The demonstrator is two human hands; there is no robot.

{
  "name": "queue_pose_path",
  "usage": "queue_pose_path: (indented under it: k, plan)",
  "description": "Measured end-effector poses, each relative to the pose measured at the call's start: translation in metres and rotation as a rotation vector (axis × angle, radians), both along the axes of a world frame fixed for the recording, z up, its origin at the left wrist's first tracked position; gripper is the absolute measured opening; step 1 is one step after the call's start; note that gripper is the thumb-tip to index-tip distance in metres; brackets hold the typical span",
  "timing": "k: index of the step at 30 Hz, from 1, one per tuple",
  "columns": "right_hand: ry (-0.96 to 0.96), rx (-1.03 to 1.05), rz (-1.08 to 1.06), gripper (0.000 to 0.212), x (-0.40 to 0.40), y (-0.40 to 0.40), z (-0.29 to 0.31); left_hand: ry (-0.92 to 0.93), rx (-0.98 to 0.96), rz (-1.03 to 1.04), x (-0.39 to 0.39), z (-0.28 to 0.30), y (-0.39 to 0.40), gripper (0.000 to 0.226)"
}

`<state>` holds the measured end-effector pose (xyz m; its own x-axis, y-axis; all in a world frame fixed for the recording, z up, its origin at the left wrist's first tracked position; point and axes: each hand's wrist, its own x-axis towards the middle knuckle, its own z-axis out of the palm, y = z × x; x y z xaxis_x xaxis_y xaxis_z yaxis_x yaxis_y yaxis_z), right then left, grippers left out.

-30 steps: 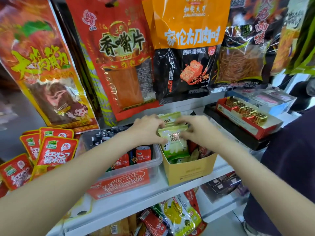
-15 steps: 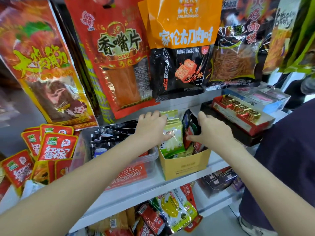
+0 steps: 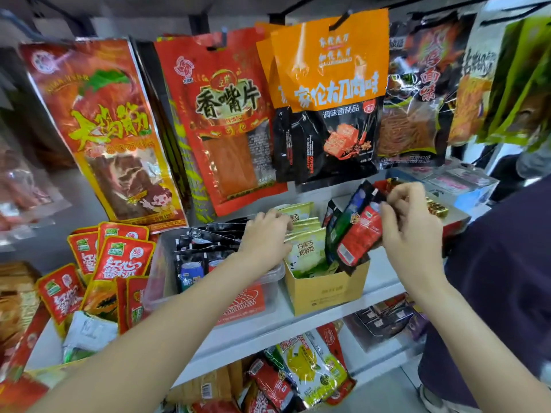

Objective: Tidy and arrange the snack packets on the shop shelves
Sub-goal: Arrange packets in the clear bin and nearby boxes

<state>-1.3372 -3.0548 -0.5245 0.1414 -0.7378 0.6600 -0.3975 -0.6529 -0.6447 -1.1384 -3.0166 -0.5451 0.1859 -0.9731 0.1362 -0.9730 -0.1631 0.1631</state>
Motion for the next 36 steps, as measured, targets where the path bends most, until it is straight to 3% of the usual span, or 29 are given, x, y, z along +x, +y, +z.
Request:
queue_pose_path:
  k: [3, 5, 7, 9, 11, 13, 15, 20, 26, 28, 33, 34, 36]
  plan:
    - [0.042, -0.006, -0.063, 0.02, -0.012, 0.009, 0.006, 0.09, -0.072, 0.03, 0.002, 0.002, 0.004, 0.021]
    - [0.099, 0.179, -0.011, 0.029, -0.016, 0.015, 0.011, 0.126, -0.102, 0.01, 0.006, 0.003, 0.01, 0.017]
    - [0.056, 0.479, 0.163, 0.027, -0.015, 0.028, 0.017, 0.132, -0.126, -0.028, 0.009, 0.005, 0.021, 0.014]
    - [0.01, 0.695, 0.359, 0.01, -0.017, 0.04, 0.025, 0.166, -0.172, -0.072, 0.014, 0.01, 0.033, 0.012]
    - [0.108, 0.757, 0.504, 0.027, -0.019, 0.05, 0.035, 0.23, -0.219, -0.102, 0.026, 0.017, 0.051, 0.013]
    - [0.195, 0.73, 0.606, 0.044, -0.017, 0.055, 0.047, 0.29, -0.208, -0.101, 0.045, 0.023, 0.071, 0.015]
    - [0.179, 0.724, 0.658, 0.048, -0.009, 0.056, 0.057, 0.291, -0.114, -0.066, 0.067, 0.026, 0.088, 0.017]
    - [0.243, 0.281, 0.448, 0.008, 0.03, 0.055, 0.067, 0.193, 0.089, 0.014, 0.111, 0.022, 0.107, 0.018]
    - [0.311, -0.124, 0.263, 0.011, 0.08, 0.058, 0.077, 0.23, 0.332, -0.161, 0.112, 0.031, 0.114, 0.022]
    - [0.332, -0.053, 0.326, 0.012, 0.092, 0.057, 0.078, 0.226, 0.363, -0.198, 0.109, 0.03, 0.116, 0.024]
    - [0.434, 0.624, 0.698, 0.032, 0.089, 0.062, 0.082, 0.113, 0.321, -0.133, 0.114, 0.031, 0.114, 0.048]
    - [0.457, 0.649, 0.717, 0.035, 0.085, 0.061, 0.084, 0.073, 0.333, -0.112, 0.116, 0.03, 0.111, 0.053]
    - [0.492, 0.449, 0.587, 0.031, 0.084, 0.06, 0.085, 0.022, 0.378, -0.05, 0.121, 0.028, 0.106, 0.062]
